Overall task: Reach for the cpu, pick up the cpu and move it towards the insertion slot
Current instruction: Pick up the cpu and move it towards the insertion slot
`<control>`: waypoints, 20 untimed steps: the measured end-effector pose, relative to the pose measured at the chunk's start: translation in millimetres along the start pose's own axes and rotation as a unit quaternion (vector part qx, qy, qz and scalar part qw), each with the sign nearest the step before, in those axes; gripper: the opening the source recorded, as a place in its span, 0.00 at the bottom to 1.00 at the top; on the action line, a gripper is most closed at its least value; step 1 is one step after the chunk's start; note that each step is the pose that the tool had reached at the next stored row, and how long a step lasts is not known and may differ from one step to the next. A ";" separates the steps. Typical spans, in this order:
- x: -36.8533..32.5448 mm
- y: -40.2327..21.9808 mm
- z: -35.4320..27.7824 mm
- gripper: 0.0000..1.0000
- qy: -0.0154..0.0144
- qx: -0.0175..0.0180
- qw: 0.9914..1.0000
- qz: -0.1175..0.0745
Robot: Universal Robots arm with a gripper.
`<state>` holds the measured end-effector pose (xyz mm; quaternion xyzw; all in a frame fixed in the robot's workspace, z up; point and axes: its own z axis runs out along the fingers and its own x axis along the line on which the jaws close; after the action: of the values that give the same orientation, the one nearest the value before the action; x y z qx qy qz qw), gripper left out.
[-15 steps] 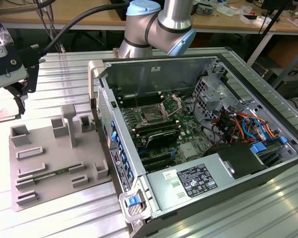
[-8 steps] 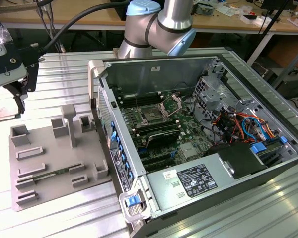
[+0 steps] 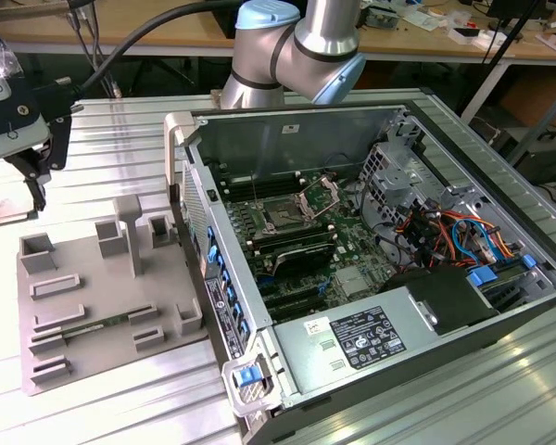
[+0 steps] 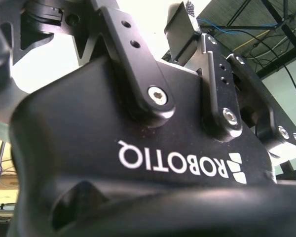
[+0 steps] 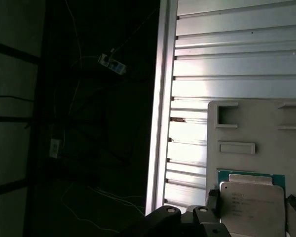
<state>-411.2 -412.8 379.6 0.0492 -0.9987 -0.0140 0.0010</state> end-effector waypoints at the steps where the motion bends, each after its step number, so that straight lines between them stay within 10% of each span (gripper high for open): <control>1: 0.0 0.0 -0.3 0.55 0.000 0.000 1.000 0.000; 20: 0.0 0.2 -7.8 0.55 0.000 0.000 1.000 0.000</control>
<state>-411.2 -412.8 387.4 0.0492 -0.9987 -0.0140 0.0009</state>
